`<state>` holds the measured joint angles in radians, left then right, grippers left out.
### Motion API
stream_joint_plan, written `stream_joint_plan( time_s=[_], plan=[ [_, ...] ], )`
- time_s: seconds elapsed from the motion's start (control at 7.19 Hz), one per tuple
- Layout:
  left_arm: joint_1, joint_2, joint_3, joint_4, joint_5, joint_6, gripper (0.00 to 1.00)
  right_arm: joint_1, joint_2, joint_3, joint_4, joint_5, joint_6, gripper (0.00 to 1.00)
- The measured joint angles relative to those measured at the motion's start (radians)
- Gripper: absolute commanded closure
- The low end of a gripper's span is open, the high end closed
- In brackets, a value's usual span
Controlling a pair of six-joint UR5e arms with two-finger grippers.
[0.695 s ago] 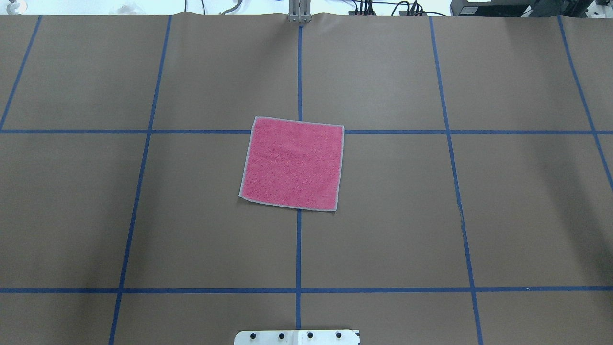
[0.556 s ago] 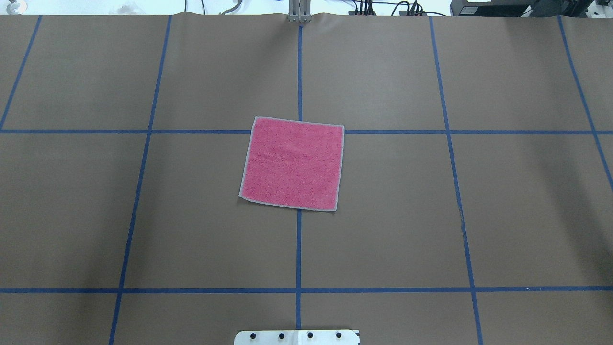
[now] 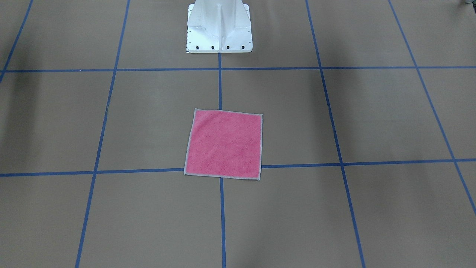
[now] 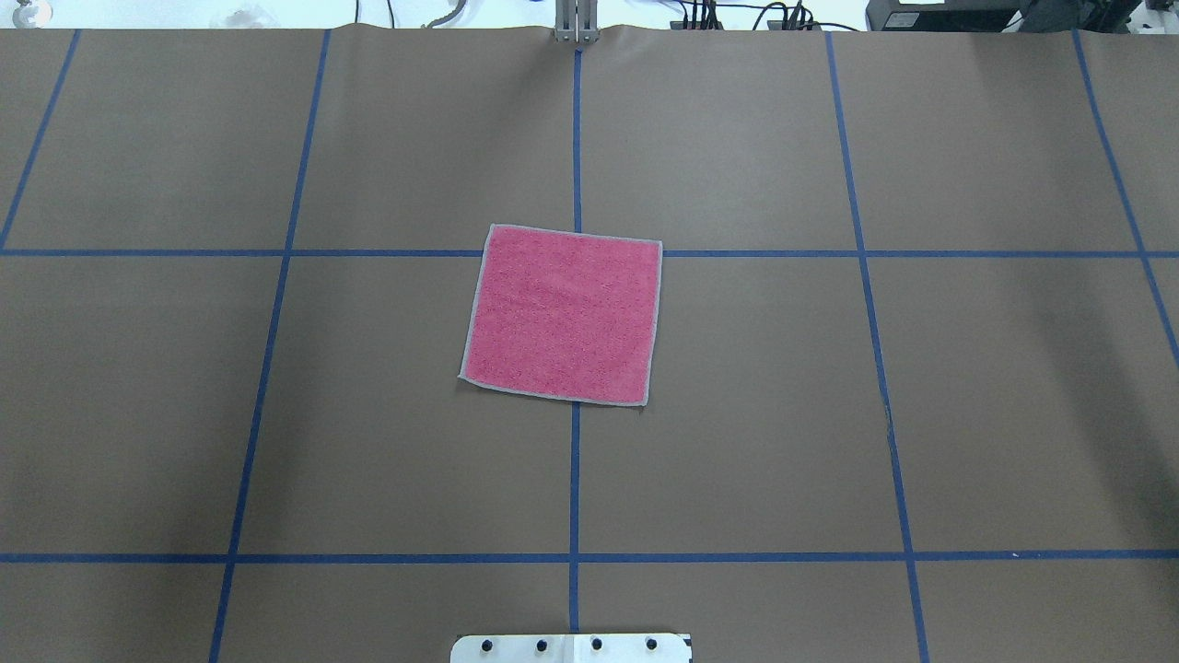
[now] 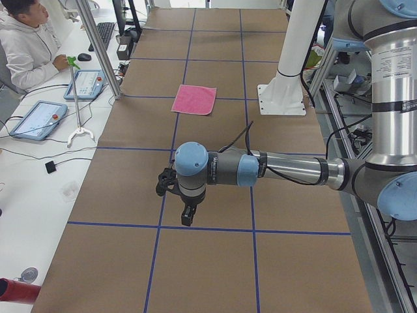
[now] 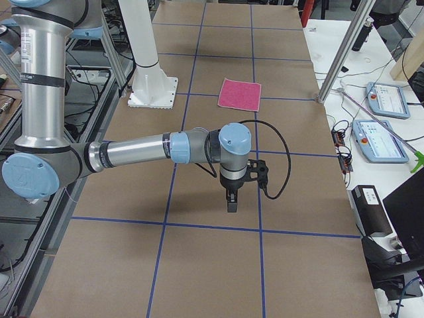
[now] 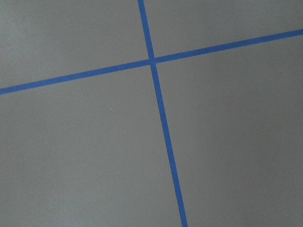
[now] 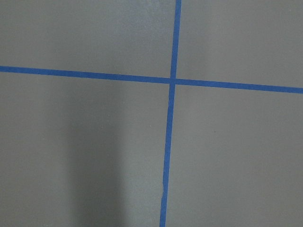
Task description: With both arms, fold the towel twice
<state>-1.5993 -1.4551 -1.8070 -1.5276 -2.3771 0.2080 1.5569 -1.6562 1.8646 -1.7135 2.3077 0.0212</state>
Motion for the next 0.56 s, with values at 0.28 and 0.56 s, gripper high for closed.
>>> stream_joint_plan(
  time_s=[0.28,0.56],
  plan=[
    [0.008,-0.042,-0.001,-0.018,-0.031,-0.064,0.00,-0.034,0.023,0.024,0.000,0.002,0.101,0.00],
    [0.026,-0.059,0.002,-0.048,-0.085,-0.092,0.00,-0.106,0.045,0.070,0.001,0.004,0.249,0.00]
  ],
)
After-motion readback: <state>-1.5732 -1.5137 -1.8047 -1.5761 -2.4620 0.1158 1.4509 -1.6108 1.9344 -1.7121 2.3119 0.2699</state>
